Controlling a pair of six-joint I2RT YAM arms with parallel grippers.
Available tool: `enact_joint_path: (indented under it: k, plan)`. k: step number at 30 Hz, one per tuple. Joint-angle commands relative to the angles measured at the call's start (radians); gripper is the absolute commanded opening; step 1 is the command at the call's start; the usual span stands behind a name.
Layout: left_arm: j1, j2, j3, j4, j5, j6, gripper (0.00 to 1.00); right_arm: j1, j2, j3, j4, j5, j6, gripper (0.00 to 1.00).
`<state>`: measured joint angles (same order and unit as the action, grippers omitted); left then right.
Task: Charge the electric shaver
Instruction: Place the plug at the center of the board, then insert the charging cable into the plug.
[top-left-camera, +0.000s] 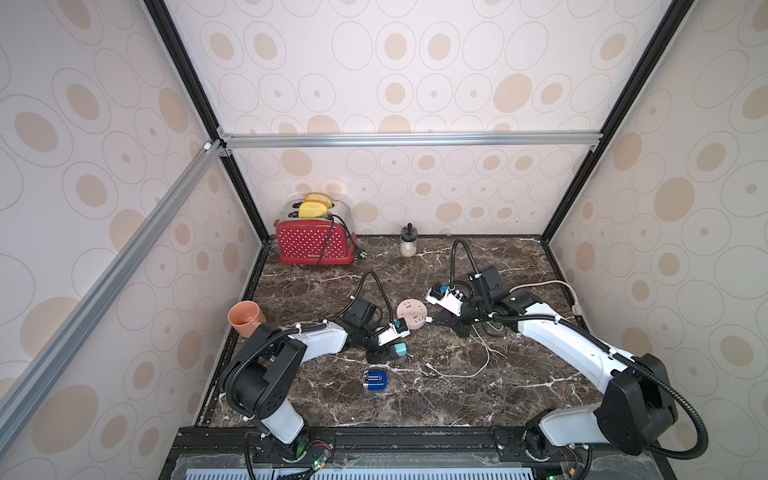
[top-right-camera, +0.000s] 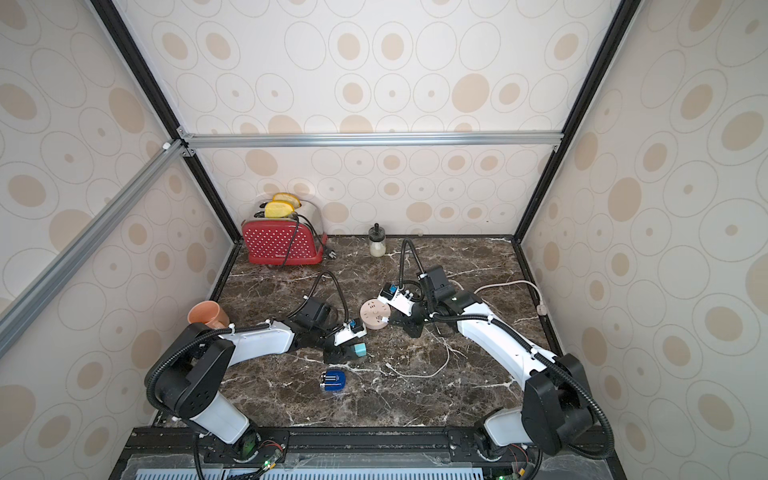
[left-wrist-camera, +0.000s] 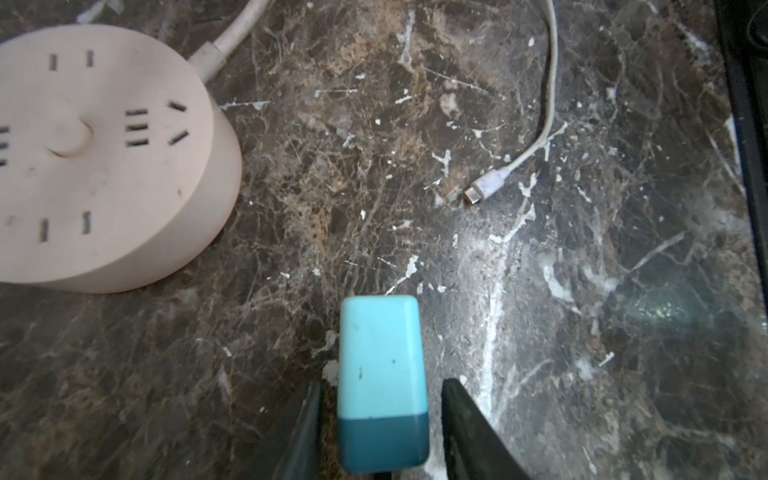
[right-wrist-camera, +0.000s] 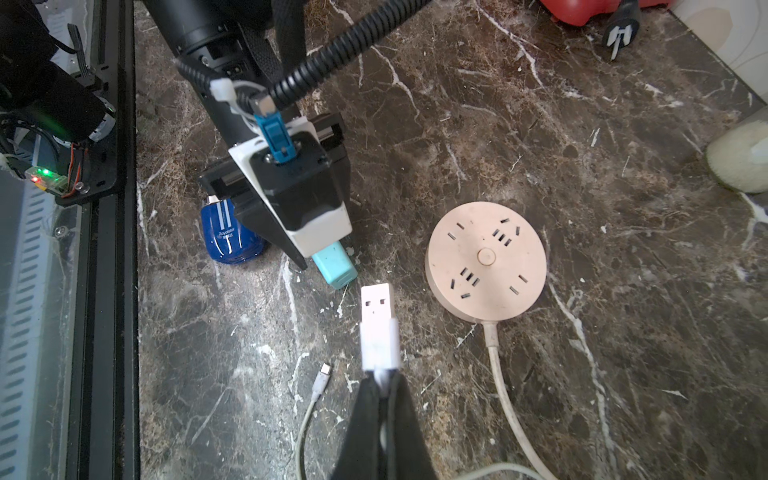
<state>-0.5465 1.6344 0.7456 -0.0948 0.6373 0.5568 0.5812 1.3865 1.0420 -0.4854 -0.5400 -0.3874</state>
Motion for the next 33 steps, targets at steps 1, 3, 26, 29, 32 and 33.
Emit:
enact_joint_path:
  k: [1, 3, 26, 29, 32, 33]
  plan:
    - [-0.007, 0.026, 0.048, -0.037, 0.009, 0.040, 0.48, -0.007, -0.025, -0.012, -0.004, 0.000, -0.001, 0.00]
    - [-0.007, 0.038, 0.063, -0.040, 0.001, 0.049, 0.48, -0.007, -0.030, -0.014, -0.003, 0.002, 0.000, 0.00]
    - [0.007, -0.145, 0.041, 0.019, 0.147, 0.118, 0.00, -0.013, -0.003, 0.000, -0.127, -0.075, -0.032, 0.00]
    - [0.015, -0.191, 0.048, 0.003, 0.174, 0.134, 0.00, -0.013, 0.012, 0.009, -0.143, -0.101, -0.041, 0.00]
    - [0.032, -0.228, 0.047, 0.005, 0.218, 0.135, 0.00, -0.005, 0.027, 0.019, -0.152, -0.098, -0.049, 0.00]
    - [0.039, -0.241, 0.038, 0.024, 0.226, 0.122, 0.00, -0.001, 0.031, 0.023, -0.158, -0.094, -0.052, 0.00]
